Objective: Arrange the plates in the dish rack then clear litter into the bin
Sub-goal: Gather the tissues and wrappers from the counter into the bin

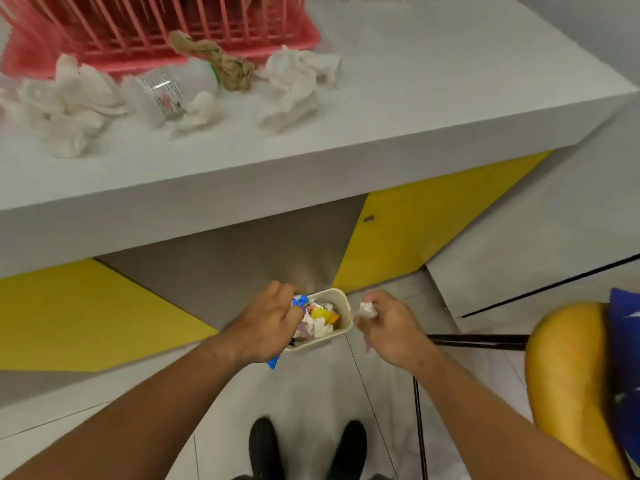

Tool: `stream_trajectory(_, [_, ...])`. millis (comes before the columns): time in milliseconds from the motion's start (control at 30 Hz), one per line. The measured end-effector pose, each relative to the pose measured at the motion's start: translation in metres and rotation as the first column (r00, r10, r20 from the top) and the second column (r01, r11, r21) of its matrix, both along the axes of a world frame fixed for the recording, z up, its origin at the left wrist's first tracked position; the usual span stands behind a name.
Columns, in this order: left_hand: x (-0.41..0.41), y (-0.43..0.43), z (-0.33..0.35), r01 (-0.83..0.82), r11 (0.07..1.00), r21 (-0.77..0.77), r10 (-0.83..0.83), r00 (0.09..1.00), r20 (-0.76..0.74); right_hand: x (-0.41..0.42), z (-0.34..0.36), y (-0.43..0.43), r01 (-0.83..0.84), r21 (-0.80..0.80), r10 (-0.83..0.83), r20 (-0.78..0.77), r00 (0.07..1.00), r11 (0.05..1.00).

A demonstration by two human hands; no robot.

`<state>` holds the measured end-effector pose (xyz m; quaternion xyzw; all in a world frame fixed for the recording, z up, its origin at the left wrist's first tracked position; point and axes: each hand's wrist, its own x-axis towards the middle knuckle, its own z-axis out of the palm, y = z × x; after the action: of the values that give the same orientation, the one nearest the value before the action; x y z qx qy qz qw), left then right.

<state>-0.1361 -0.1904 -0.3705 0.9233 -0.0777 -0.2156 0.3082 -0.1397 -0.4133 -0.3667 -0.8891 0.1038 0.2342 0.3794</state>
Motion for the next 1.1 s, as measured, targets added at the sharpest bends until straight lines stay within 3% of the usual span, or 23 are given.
stream_trajectory(200, [0.026,-0.019,-0.134,-0.088,0.995,0.056,0.083,0.993,0.085,0.01,-0.112,-0.009,0.009,-0.029,-0.009,0.002,1.0,1.0])
stream_trajectory(467, [0.054,-0.052,-0.337,0.167,0.964,0.207,-0.212,0.953,0.216,0.028,-0.276,-0.02,0.036,-0.042,-0.035,0.012,0.999,0.998])
stream_trajectory(633, [0.069,-0.066,-0.425,0.265,0.917,0.298,-0.314,0.94,0.13,0.047,-0.335,-0.034,-0.05,-0.124,0.052,0.017,0.998,0.991])
stream_trajectory(767, [0.081,-0.058,-0.458,0.277,0.916,0.289,-0.249,0.96,-0.129,0.07,-0.355,-0.034,-0.18,-0.228,0.195,0.042,0.98,0.957])
stream_trajectory(867, [0.087,-0.049,-0.478,0.366,0.792,0.489,-0.302,0.931,-0.207,0.086,-0.367,-0.027,-0.265,-0.246,0.284,0.045,0.958,0.932])
stream_trajectory(933, [0.087,-0.046,-0.487,0.372,0.761,0.531,-0.282,0.927,-0.246,0.094,-0.374,-0.02,-0.324,-0.279,0.345,0.027,0.938,0.904])
stream_trajectory(1100, [0.078,-0.037,-0.49,0.261,0.912,0.316,-0.182,0.948,-0.26,0.102,-0.396,0.007,-0.512,-0.314,0.515,-0.08,0.853,0.799])
